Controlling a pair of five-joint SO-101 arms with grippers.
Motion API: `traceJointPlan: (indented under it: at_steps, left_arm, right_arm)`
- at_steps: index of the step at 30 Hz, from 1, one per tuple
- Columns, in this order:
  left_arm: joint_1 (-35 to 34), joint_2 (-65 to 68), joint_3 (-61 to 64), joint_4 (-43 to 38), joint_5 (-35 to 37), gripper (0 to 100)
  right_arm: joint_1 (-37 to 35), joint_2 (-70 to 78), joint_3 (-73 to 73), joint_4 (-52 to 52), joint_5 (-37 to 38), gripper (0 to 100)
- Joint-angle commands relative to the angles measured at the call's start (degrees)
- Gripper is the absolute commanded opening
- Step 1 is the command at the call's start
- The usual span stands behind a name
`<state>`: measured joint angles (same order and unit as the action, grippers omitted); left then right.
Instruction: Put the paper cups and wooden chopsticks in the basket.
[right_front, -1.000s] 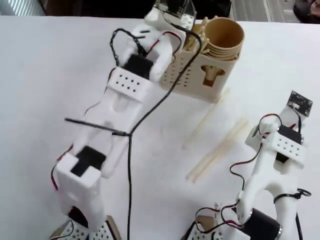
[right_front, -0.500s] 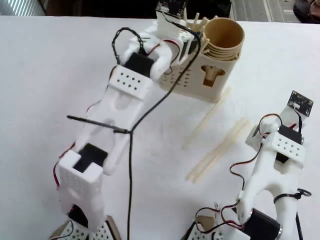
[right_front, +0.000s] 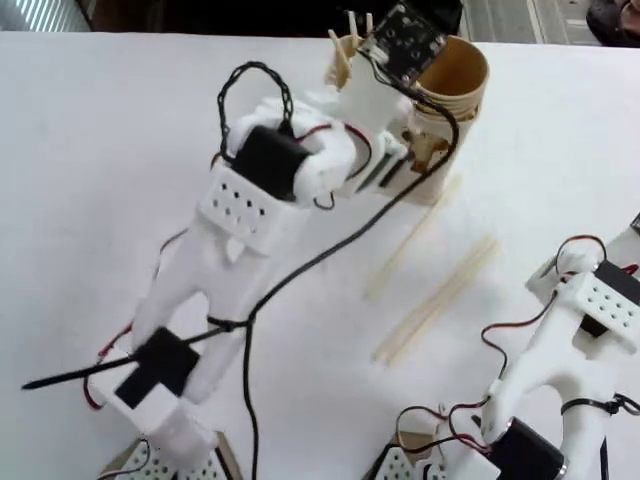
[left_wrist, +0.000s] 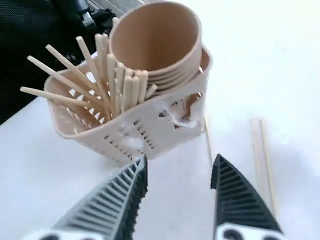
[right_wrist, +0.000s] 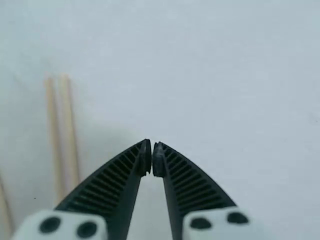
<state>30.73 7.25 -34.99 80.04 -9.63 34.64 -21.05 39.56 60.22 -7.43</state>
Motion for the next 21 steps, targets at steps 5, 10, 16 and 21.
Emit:
traceJointPlan:
  at_steps: [5,10,16,21]
  left_arm:
    - [4.00,-8.13,-3.25,12.40,-0.35,22]
    - [3.82,-16.40,-2.81,18.55,-0.26,21]
    - [-1.63,-25.10,4.84,21.27,-0.18,21]
    - [-10.07,-33.36,18.99,17.58,-0.70,21]
  right_arm:
    - [-5.05,-1.71,-2.90,2.77,-0.79,2.2]
    - [-14.99,-1.63,-2.81,5.05,-1.58,3.2]
    - [-27.47,-1.54,1.85,6.11,-12.40,25.1]
    - [-32.92,-0.04,2.73,2.59,-15.74,25.0]
